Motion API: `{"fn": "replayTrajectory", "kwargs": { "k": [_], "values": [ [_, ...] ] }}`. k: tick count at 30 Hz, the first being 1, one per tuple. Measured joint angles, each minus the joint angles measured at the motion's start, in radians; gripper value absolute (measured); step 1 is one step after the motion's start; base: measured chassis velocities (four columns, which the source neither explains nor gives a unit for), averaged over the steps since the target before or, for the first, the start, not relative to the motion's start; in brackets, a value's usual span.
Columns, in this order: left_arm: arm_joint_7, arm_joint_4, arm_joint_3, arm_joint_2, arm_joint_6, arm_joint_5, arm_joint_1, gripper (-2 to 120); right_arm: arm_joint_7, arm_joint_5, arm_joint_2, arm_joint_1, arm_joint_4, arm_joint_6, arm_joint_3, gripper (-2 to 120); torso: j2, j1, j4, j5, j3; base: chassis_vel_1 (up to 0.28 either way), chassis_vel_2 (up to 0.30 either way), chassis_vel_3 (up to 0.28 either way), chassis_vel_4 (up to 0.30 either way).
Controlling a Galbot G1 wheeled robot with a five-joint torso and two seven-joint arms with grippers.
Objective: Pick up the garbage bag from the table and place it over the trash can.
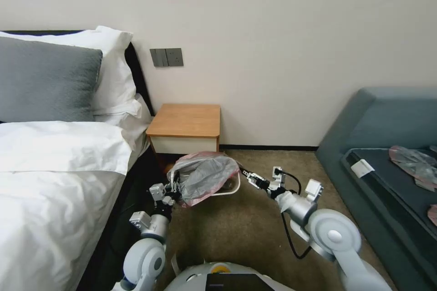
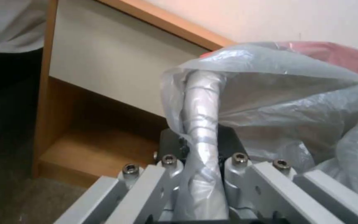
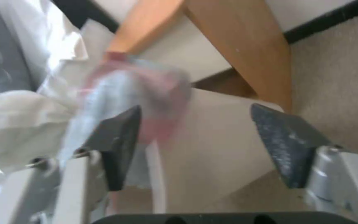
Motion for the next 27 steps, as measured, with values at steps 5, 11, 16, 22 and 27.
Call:
{"fn": "replayTrajectory", "kwargs": {
  "k": [5,11,16,22,27],
  "values": [
    [-0.021,0.012,-0.002,-0.001,0.001,0.001,-0.003,5,0.041,0.016,0.024,-0.045,0.085,0.018,0.005,93,0.0,0.0,0.0003,0.0001,0.0,0.0,0.0,0.0,0.0],
    [-0.037,0.002,-0.002,0.0,0.006,0.002,-0.001,5,0.084,0.056,0.044,-0.075,0.11,0.02,-0.011,100,0.0,0.0,0.0002,0.0002,0.0,0.0,0.0,0.0,0.0],
    [-0.042,-0.015,0.0,-0.001,0.006,0.014,0.003,5,0.131,0.119,0.046,-0.06,0.11,0.019,-0.047,100,0.0,0.0,0.0003,0.0002,0.0,0.0,0.0,0.0,0.0],
    [-0.043,-0.033,0.002,-0.003,0.004,0.05,0.01,5,0.157,0.127,0.05,-0.052,0.109,0.022,-0.091,100,0.0,0.0,0.0002,0.0002,0.0,0.0,0.0,0.0,0.0],
    [-0.043,-0.046,0.002,-0.005,0.003,0.068,0.015,5,0.17,0.132,0.058,-0.034,0.108,0.034,-0.134,100,0.0,0.0,0.0003,0.0002,0.0,0.0,0.0,0.0,0.0]
  ]
}}
